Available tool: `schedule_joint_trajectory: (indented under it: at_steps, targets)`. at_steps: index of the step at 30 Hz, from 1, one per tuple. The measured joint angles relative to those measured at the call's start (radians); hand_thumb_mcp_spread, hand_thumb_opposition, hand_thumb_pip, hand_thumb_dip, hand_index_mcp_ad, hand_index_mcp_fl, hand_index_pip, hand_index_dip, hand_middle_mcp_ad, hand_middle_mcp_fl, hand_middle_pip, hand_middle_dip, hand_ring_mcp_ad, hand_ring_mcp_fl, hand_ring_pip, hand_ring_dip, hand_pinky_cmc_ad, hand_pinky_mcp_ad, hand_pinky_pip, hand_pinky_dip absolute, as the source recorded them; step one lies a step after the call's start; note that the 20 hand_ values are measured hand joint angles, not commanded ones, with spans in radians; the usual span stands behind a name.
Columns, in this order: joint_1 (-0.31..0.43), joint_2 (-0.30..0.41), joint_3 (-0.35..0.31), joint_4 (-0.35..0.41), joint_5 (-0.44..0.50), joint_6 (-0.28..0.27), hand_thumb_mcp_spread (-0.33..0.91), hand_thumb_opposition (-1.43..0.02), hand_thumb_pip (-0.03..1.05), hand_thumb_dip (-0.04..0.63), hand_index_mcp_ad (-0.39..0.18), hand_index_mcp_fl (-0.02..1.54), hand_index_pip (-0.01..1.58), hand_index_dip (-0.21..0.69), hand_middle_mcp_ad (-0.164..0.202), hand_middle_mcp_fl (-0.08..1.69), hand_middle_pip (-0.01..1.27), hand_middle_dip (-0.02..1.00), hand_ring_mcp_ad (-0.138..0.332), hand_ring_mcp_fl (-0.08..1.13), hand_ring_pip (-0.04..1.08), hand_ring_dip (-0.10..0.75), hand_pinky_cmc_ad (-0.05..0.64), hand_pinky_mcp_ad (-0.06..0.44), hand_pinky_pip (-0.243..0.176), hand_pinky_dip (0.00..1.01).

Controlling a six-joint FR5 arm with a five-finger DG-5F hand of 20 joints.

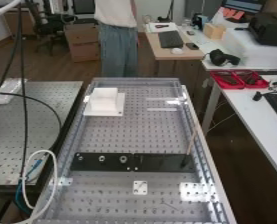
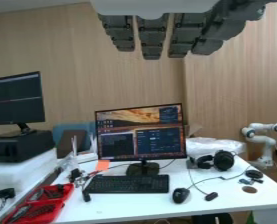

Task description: Grab the bearing and place it in the white container

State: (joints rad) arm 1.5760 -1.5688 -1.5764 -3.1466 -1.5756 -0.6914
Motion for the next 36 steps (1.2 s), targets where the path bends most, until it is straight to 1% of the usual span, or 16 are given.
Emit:
schedule_joint_trajectory:
  at_steps: [4,7,8,12,13,15,16,17,18,20,22,25,27,29,30,36]
  targets:
    - [-0.002,-0.003,0.003,-0.002,-0.002,0.001,-0.01,0.00,0.01,0.012,0.021,-0.01,0.01,0.016,0.075,0.03,0.02,0.03,0.077,0.01,0.01,0.007,0.047,0.031,-0.010,0.02]
    - [-0.004,-0.004,0.004,-0.002,-0.004,0.000,0.09,-0.19,0.10,0.014,0.037,-0.01,0.02,0.010,0.075,0.01,0.06,0.02,0.084,0.01,0.02,-0.021,0.070,0.051,-0.012,0.04]
    - [-0.005,-0.004,0.005,-0.002,-0.005,0.002,0.11,-0.25,0.11,0.012,0.051,-0.01,0.02,0.010,0.075,0.01,0.07,0.02,0.080,0.01,0.02,-0.024,0.098,0.068,-0.014,0.05]
    - [-0.007,-0.004,0.005,-0.002,-0.005,0.002,0.15,-0.54,0.13,0.014,0.073,0.00,0.05,0.010,0.075,0.01,0.11,0.02,0.154,0.01,0.06,-0.051,0.213,0.131,-0.063,0.08]
    - [-0.007,-0.004,0.005,-0.002,-0.005,0.003,0.16,-0.58,0.13,0.014,0.075,0.02,0.06,0.010,0.075,0.01,0.12,0.02,0.166,0.02,0.07,-0.051,0.230,0.152,-0.075,0.09]
    - [-0.009,-0.004,0.005,-0.001,-0.005,0.003,0.15,-0.64,0.13,0.014,0.082,0.02,0.07,0.010,0.093,0.01,0.12,0.02,0.202,0.02,0.07,-0.052,0.262,0.161,-0.075,0.10]
    - [-0.010,-0.004,0.005,0.000,-0.006,0.004,0.16,-0.66,0.13,0.014,0.087,0.02,0.07,0.010,0.093,0.01,0.13,0.02,0.208,0.02,0.07,-0.052,0.279,0.183,-0.075,0.11]
    - [-0.010,-0.004,0.005,0.000,-0.006,0.005,0.15,-0.68,0.13,0.014,0.091,0.03,0.07,0.010,0.094,0.01,0.13,0.02,0.218,0.02,0.09,-0.054,0.297,0.178,-0.091,0.11]
    - [-0.011,-0.004,0.005,0.001,-0.007,0.006,0.15,-0.70,0.13,0.014,0.093,0.02,0.07,0.010,0.106,0.01,0.13,0.02,0.215,0.04,0.09,-0.054,0.293,0.197,-0.091,0.12]
    - [-0.012,-0.005,0.005,0.001,-0.007,0.007,0.15,-0.71,0.14,0.014,0.108,0.04,0.09,0.010,0.122,0.01,0.15,0.02,0.232,0.05,0.09,-0.054,0.312,0.201,-0.093,0.13]
    - [-0.013,-0.006,0.005,0.003,-0.008,0.007,0.15,-0.73,0.14,0.014,0.117,0.04,0.09,0.010,0.124,0.01,0.15,0.02,0.236,0.05,0.09,-0.054,0.335,0.215,-0.105,0.12]
    - [-0.014,-0.006,0.005,0.007,-0.010,0.009,0.15,-0.74,0.14,0.012,0.120,0.04,0.09,0.010,0.124,0.01,0.15,0.02,0.232,0.05,0.09,-0.061,0.328,0.216,-0.106,0.13]
    - [-0.015,-0.006,0.002,0.010,-0.011,0.013,0.15,-0.74,0.14,0.012,0.124,0.04,0.09,0.010,0.138,0.01,0.15,0.02,0.241,0.05,0.09,-0.061,0.346,0.215,-0.106,0.13]
    - [-0.017,-0.006,-0.002,0.014,-0.011,0.016,0.15,-0.76,0.14,0.012,0.124,0.04,0.09,0.010,0.138,0.02,0.15,0.02,0.250,0.05,0.10,-0.061,0.347,0.227,-0.106,0.14]
    - [-0.017,-0.006,-0.005,0.017,-0.011,0.017,0.15,-0.76,0.13,0.012,0.124,0.04,0.09,0.010,0.138,0.02,0.15,0.02,0.251,0.07,0.09,-0.061,0.347,0.232,-0.120,0.13]
    - [-0.020,-0.005,-0.027,0.034,-0.008,0.024,0.15,-0.76,0.14,0.012,0.131,0.04,0.09,0.010,0.140,0.02,0.15,0.02,0.253,0.07,0.09,-0.061,0.347,0.232,-0.122,0.14]
